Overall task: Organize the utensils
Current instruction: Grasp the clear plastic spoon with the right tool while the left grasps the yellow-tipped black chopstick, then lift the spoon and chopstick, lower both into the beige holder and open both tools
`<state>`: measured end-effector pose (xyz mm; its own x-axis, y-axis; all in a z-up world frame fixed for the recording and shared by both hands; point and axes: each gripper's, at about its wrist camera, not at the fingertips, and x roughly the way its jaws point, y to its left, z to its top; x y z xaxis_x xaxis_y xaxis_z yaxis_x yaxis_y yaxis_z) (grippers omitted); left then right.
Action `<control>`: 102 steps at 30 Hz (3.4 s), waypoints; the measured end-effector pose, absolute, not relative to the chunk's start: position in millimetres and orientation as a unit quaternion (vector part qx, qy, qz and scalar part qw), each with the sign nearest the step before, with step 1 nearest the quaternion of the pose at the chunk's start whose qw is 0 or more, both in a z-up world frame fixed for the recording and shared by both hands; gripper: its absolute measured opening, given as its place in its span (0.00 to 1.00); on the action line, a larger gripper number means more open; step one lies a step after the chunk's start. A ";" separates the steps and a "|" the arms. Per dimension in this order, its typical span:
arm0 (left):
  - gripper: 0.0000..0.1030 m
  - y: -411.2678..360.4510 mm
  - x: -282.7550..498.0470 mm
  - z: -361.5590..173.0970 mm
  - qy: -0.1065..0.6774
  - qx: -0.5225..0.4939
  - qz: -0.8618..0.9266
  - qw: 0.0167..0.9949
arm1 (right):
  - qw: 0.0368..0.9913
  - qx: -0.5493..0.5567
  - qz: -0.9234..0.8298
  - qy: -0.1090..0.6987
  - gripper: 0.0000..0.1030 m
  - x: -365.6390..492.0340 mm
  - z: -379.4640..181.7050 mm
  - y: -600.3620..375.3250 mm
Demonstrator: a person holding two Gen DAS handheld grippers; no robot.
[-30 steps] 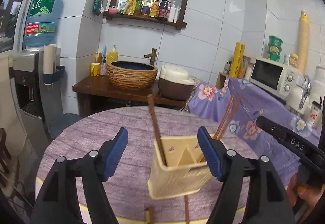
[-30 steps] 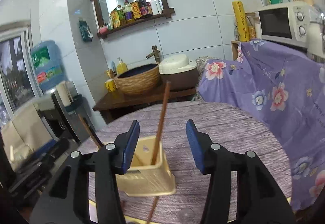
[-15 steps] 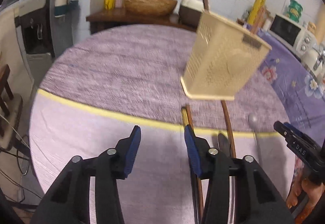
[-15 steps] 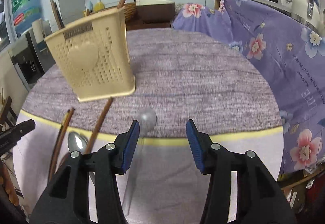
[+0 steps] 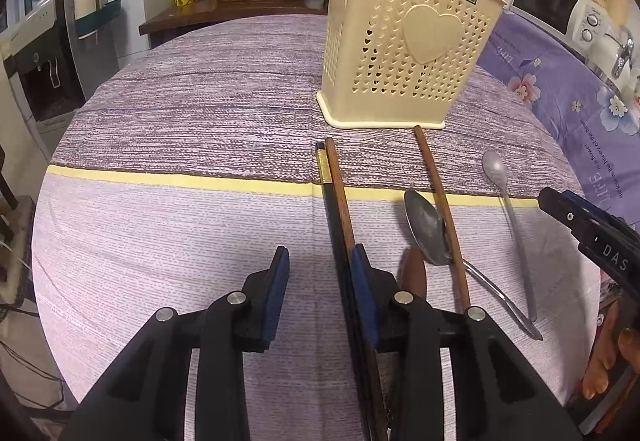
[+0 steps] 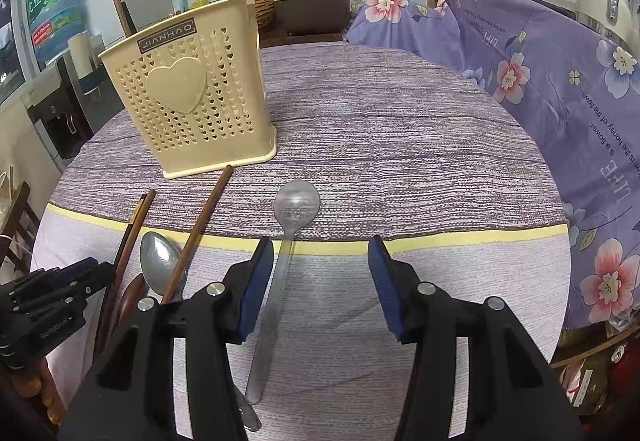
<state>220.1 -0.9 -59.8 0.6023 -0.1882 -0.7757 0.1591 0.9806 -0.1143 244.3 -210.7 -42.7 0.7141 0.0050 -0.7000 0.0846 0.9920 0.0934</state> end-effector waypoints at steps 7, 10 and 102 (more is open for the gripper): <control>0.32 8.7 219.1 -60.7 0.438 -0.019 -0.090 0.894 | 0.923 0.061 -0.026 0.380 0.49 243.9 -43.3 -213.3; 0.32 7.3 223.2 -61.0 0.438 -0.008 -0.086 0.895 | 0.921 0.058 -0.026 0.384 0.49 246.1 -44.1 -210.7; 0.08 20.9 266.1 246.8 0.110 -0.089 -0.110 0.984 | 0.976 0.051 0.089 0.193 0.35 303.9 226.1 -192.4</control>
<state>266.1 20.9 246.8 0.9517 -0.2350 -0.1977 0.1960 0.9603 -0.1983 303.9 -192.4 226.1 0.9099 0.1928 -0.3673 -0.1537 0.9791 0.1333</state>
